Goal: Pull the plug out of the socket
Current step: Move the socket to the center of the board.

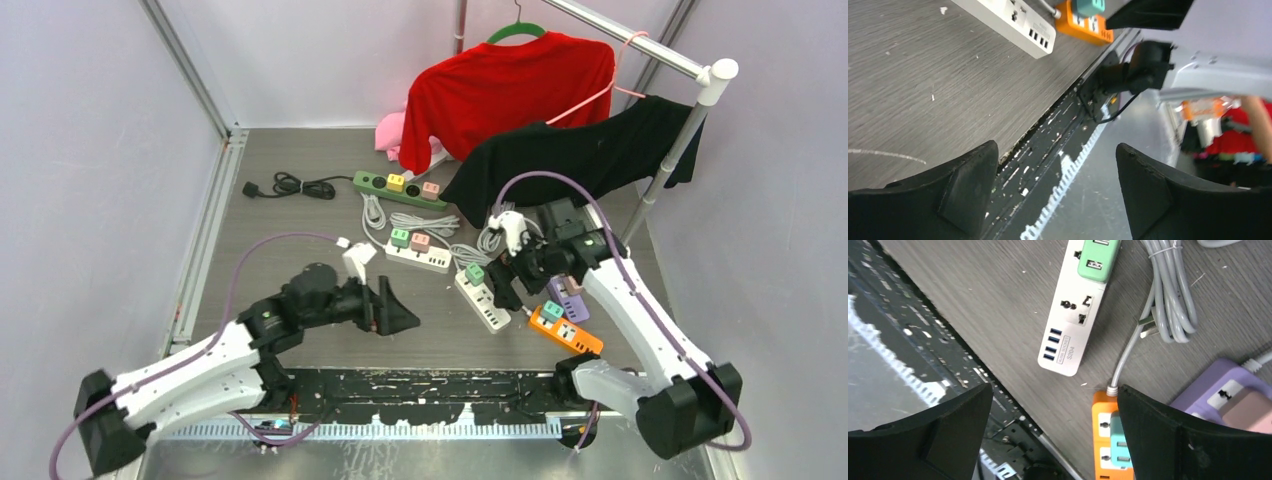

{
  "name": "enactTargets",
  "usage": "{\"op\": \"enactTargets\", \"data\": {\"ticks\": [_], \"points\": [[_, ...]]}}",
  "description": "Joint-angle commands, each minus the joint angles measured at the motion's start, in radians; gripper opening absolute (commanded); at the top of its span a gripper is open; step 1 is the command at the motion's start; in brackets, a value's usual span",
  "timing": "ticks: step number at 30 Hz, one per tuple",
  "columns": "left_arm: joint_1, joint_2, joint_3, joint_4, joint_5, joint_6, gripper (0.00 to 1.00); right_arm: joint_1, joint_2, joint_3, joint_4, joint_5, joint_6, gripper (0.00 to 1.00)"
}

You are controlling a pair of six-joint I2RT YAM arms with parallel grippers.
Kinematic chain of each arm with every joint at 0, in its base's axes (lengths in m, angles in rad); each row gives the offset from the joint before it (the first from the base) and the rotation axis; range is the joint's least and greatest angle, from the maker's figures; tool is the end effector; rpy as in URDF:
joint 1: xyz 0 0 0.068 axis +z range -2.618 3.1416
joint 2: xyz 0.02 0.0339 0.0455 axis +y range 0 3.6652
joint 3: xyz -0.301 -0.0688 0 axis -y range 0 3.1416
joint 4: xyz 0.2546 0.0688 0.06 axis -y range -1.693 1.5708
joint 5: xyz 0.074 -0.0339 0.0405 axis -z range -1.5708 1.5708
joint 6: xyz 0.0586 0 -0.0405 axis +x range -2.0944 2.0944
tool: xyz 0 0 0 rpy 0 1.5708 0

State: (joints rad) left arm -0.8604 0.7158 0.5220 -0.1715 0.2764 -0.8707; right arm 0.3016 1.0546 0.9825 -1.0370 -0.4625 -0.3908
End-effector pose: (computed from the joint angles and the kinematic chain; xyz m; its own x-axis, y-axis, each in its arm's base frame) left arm 0.1027 -0.1439 0.2743 -0.8350 -0.1575 -0.5272 0.3988 0.4868 -0.7771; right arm 0.1699 0.0802 0.3036 -0.6169 -0.5489 -0.5640 -0.7469 0.6342 0.1997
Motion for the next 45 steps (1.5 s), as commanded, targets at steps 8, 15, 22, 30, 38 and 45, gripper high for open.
{"op": "enactTargets", "data": {"ticks": [8,15,22,30,38,45], "points": [[-0.091,0.171,-0.128,0.568,-0.267,0.244,0.85,0.275,0.160,-0.150,0.426,0.407,0.134,1.00],[-0.091,0.157,-0.159,0.599,-0.328,0.264,0.85,0.391,0.282,-0.178,0.544,0.521,0.229,1.00],[-0.091,0.067,-0.204,0.571,-0.317,0.237,0.85,0.394,0.386,-0.158,0.540,0.529,0.272,0.90],[-0.092,0.013,-0.233,0.544,-0.306,0.226,0.84,0.394,0.475,-0.115,0.511,0.509,0.262,0.59],[-0.093,0.010,-0.250,0.561,-0.265,0.285,0.84,0.386,0.373,-0.120,0.405,0.388,0.039,0.21],[-0.093,0.010,-0.287,0.599,-0.227,0.355,0.82,0.376,0.294,-0.143,0.210,0.108,-0.227,0.18]]}}
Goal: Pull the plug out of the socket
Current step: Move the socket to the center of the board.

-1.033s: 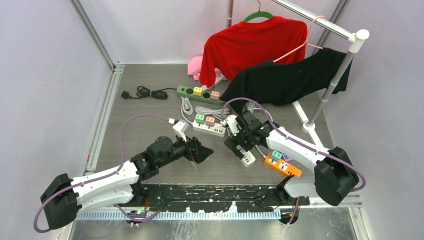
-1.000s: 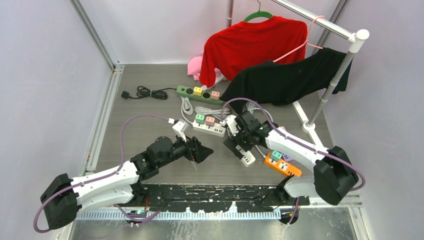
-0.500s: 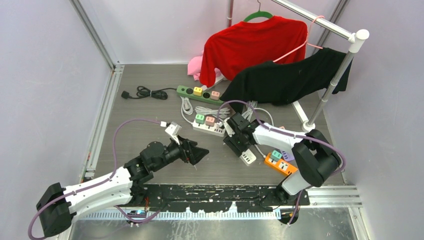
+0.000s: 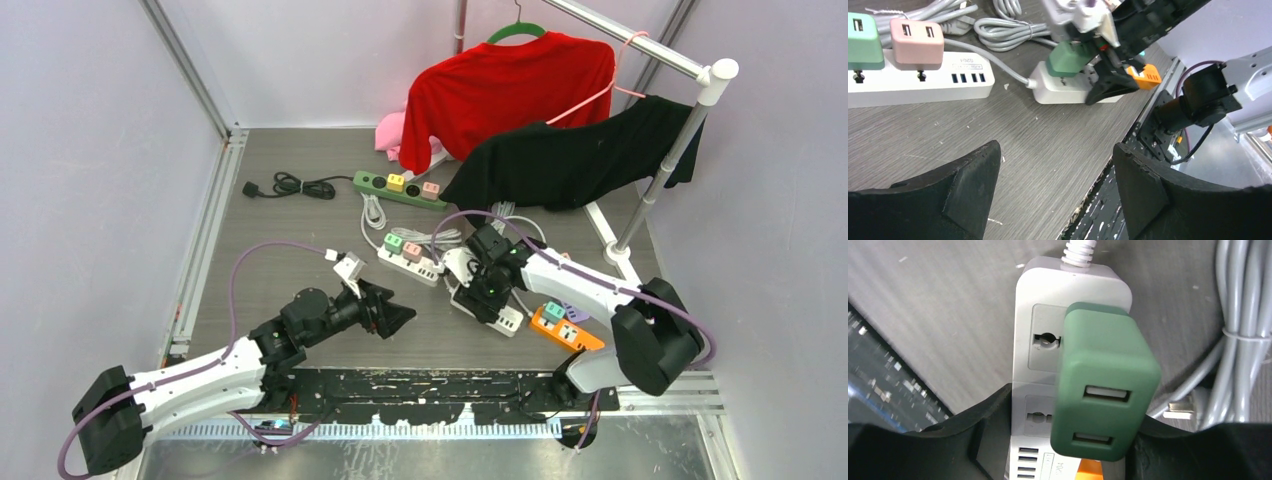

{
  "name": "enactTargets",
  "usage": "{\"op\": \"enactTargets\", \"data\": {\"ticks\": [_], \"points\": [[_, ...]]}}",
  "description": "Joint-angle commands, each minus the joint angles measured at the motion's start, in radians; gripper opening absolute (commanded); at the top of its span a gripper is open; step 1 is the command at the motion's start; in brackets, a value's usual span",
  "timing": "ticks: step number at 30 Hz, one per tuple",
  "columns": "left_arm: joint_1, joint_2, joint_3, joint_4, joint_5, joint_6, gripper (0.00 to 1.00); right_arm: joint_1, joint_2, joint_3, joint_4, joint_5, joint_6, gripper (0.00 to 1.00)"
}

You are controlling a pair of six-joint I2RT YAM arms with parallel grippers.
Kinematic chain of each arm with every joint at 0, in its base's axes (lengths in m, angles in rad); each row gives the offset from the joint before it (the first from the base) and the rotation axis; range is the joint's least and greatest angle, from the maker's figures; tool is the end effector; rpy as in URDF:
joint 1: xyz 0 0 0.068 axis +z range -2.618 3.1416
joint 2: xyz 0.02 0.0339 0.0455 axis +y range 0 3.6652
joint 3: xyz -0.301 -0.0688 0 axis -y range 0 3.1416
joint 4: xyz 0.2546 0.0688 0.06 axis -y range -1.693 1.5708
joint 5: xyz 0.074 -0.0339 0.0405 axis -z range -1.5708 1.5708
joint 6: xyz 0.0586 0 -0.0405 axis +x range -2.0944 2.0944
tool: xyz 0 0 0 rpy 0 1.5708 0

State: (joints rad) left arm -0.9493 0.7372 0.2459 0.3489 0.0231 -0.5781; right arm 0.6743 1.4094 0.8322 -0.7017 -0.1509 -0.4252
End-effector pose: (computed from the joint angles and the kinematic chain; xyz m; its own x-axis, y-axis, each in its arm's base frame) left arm 0.1044 -0.1481 0.2298 -0.5206 -0.2113 -0.8272 0.6467 0.5350 -0.5436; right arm 0.1942 0.1665 0.1956 -0.4129 -0.8521 -0.3215 -0.9017 0.4322 0.0124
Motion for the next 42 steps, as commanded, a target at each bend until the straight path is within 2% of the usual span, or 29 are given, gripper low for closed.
{"op": "enactTargets", "data": {"ticks": [1,5,13,15,18,19,25,34,38,42], "points": [[-0.003,-0.013,-0.016,0.080,0.033,0.070,0.81,0.004,-0.060,0.002,-0.137,-0.228,-0.217,0.18],[-0.003,-0.016,-0.032,0.082,0.048,0.107,0.82,0.045,-0.033,-0.015,-0.150,-0.251,-0.284,0.18],[-0.003,-0.039,-0.073,0.114,0.053,0.122,0.83,0.153,0.020,-0.060,-0.066,-0.114,-0.302,0.22],[-0.003,-0.043,-0.077,0.113,0.064,0.124,0.83,0.158,0.027,-0.059,-0.044,-0.069,-0.281,0.31],[-0.004,-0.044,-0.084,0.123,0.085,0.127,0.83,0.157,0.028,-0.049,-0.032,-0.006,-0.242,0.63],[-0.003,-0.042,-0.087,0.134,0.095,0.127,0.83,0.156,0.023,-0.040,-0.039,-0.008,-0.230,0.68],[-0.004,-0.002,-0.074,0.172,0.172,0.123,0.83,0.053,-0.074,0.010,-0.169,-0.161,-0.272,0.77],[-0.004,0.180,0.045,0.252,0.302,0.182,0.82,-0.155,-0.279,0.060,-0.367,-0.432,-0.423,0.78],[-0.019,0.289,0.136,0.251,0.342,0.253,0.81,-0.220,-0.336,0.094,-0.412,-0.548,-0.440,0.78],[-0.073,0.365,0.220,0.201,0.329,0.419,0.81,-0.246,-0.385,0.121,-0.398,-0.601,-0.426,0.78]]}}
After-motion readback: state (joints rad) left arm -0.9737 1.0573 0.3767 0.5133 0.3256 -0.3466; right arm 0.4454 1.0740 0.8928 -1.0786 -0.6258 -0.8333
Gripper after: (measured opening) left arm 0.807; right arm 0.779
